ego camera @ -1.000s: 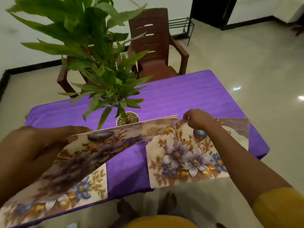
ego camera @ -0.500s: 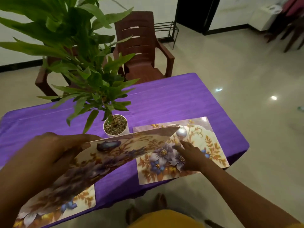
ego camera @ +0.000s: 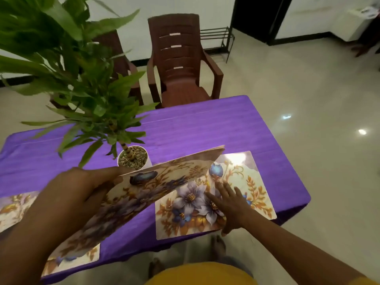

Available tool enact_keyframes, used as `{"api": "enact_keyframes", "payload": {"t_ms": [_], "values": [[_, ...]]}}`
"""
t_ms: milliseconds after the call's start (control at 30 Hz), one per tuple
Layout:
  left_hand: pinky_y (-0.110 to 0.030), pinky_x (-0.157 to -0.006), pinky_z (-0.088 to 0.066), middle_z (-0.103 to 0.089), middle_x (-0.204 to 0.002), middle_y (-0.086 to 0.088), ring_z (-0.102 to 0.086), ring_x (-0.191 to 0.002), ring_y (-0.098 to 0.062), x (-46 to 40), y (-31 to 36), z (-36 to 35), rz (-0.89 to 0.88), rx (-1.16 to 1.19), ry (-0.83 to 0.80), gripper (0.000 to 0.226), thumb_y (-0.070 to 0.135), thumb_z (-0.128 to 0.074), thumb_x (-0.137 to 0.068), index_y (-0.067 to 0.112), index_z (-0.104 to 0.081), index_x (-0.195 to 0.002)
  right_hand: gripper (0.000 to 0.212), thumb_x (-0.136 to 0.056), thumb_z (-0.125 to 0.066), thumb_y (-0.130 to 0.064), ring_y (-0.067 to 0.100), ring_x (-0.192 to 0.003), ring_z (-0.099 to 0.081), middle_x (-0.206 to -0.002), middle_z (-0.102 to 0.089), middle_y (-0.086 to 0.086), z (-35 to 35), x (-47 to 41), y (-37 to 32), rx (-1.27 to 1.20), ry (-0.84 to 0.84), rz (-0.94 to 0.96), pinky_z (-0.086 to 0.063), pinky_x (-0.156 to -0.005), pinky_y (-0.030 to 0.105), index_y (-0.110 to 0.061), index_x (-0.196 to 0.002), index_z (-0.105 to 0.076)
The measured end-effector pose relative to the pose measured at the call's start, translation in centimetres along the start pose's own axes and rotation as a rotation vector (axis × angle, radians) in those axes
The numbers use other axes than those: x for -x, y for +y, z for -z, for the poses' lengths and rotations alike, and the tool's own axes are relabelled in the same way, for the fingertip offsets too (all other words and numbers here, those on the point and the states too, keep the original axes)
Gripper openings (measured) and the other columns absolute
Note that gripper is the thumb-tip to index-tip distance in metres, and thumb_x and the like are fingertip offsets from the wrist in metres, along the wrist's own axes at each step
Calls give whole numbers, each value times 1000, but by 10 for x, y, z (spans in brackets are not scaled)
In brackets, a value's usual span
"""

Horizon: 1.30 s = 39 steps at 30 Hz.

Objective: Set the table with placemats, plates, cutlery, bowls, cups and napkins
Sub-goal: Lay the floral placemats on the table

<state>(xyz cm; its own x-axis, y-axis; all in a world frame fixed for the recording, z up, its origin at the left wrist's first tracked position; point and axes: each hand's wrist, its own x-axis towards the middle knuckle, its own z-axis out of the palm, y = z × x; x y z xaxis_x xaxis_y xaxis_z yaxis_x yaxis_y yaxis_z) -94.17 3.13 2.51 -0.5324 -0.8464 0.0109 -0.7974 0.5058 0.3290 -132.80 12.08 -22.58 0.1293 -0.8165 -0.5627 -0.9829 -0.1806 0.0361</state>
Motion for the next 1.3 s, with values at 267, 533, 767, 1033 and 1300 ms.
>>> {"api": "enact_keyframes", "payload": {"t_ms": [267,533,767,1033,1300], "values": [[-38,-56,-57,-77,-81,20,-73,-67,-20,5,53,-30,178,-20,54,46,39,-54,-89,60,-58,-130,131,-67,-75,-79,50,-155,8,-169,19,19,-3,-8,37,-39,93,113,-22,-120,66,-38,-163,4],[-39,-63,-57,-76,-75,10,-71,-70,-23,16,71,-45,336,-37,158,46,42,-52,-93,57,-53,-136,118,-57,-70,-86,55,-146,-33,-163,-28,28,-23,-12,30,-60,98,143,-47,-96,64,-41,-158,-27],[-35,-59,-54,-75,-73,8,-68,-64,-22,18,76,-50,358,-108,201,42,25,-70,-95,51,-65,-127,122,-70,-70,-80,48,-156,6,-171,11,18,-18,-9,33,-45,114,162,-18,-120,62,-45,-160,5],[-38,-61,-57,-75,-76,10,-68,-67,-20,19,83,-45,387,-40,158,35,42,-55,-95,47,-70,-126,121,-69,-71,-81,46,-155,-1,-171,6,18,-12,-9,37,-18,145,165,-24,-117,58,-45,-160,1],[-39,-59,-54,-71,-71,11,-63,-62,-19,23,85,-42,388,-61,184,38,32,-63,-97,55,-62,-127,110,-78,-71,-72,46,-156,-2,-171,5,17,-8,-12,40,-24,146,195,-23,-120,57,-45,-159,-1]]}}
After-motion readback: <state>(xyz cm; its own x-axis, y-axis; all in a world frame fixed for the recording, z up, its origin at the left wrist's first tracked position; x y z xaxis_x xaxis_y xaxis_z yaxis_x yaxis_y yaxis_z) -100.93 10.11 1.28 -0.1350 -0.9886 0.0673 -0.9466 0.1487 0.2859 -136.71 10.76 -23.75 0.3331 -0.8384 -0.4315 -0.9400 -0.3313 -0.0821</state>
